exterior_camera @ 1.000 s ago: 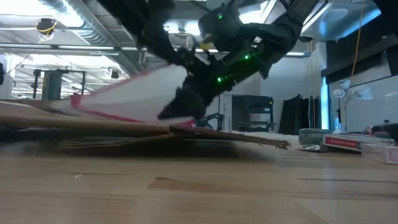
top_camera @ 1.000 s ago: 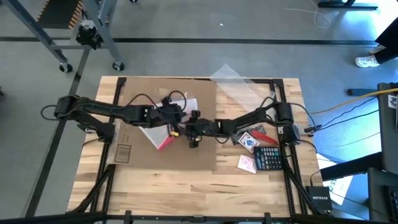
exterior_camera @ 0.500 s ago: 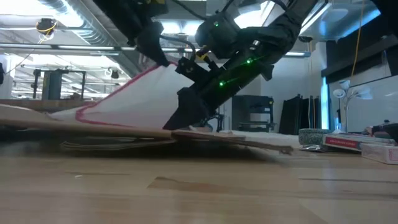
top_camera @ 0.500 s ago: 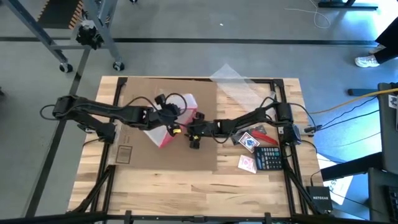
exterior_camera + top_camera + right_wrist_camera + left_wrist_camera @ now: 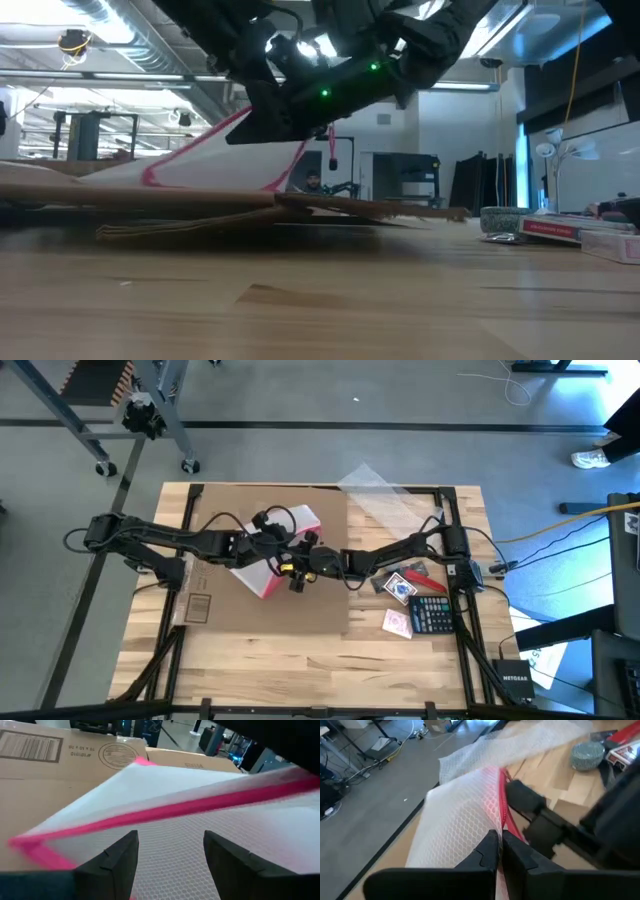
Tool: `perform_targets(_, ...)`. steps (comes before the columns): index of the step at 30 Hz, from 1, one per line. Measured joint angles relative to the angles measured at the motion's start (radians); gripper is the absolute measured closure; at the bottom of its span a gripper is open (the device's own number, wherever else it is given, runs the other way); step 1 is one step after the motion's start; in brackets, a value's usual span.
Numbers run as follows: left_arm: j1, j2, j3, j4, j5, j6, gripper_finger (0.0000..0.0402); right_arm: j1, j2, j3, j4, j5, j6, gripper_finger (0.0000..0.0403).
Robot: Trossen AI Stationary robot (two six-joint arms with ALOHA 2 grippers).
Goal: Unpack boxes
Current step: Open the white pouch
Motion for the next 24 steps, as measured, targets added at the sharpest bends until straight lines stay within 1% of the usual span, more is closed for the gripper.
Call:
perform_targets(3, -0.002, -0.001, 0.0, -0.019, 0.015, -0.017, 0.0394, 0.009, 0.0, 0.0, 0.045, 0.011, -0.038, 0.0187)
perform_targets(6, -0.01, -0.001, -0.001, 0.03, 0.078, -0.02, 0.0394, 0.003, 0.016, 0.003, 0.114, 0.06, -0.085, 0.0187)
perform_targets(8, -0.016, -0.003, -0.003, 0.06, 0.101, -0.009, 0.0394, -0.011, 0.03, 0.003, 0.134, 0.086, -0.104, 0.0187)
perform_targets(11, -0.031, -0.011, 0.011, 0.064, 0.097, -0.009, 0.0394, -0.032, 0.063, 0.003, 0.145, 0.071, -0.101, 0.0187)
perform_targets(14, -0.035, -0.027, 0.02, 0.056, 0.135, 0.001, 0.0394, -0.033, 0.098, 0.001, 0.111, 0.066, -0.084, 0.0187)
perform_targets(17, -0.037, -0.042, 0.019, 0.017, 0.09, 0.011, 0.0394, -0.033, 0.123, 0.002, 0.034, 0.073, -0.026, 0.0187)
perform_targets(21, -0.033, -0.053, 0.019, -0.022, -0.024, 0.038, 0.0394, -0.032, 0.124, 0.003, -0.134, 0.063, 0.085, 0.0187)
perform_targets(24, -0.024, -0.053, 0.019, -0.052, -0.065, 0.038, 0.0394, -0.031, 0.122, 0.005, -0.217, 0.06, 0.17, 0.0187)
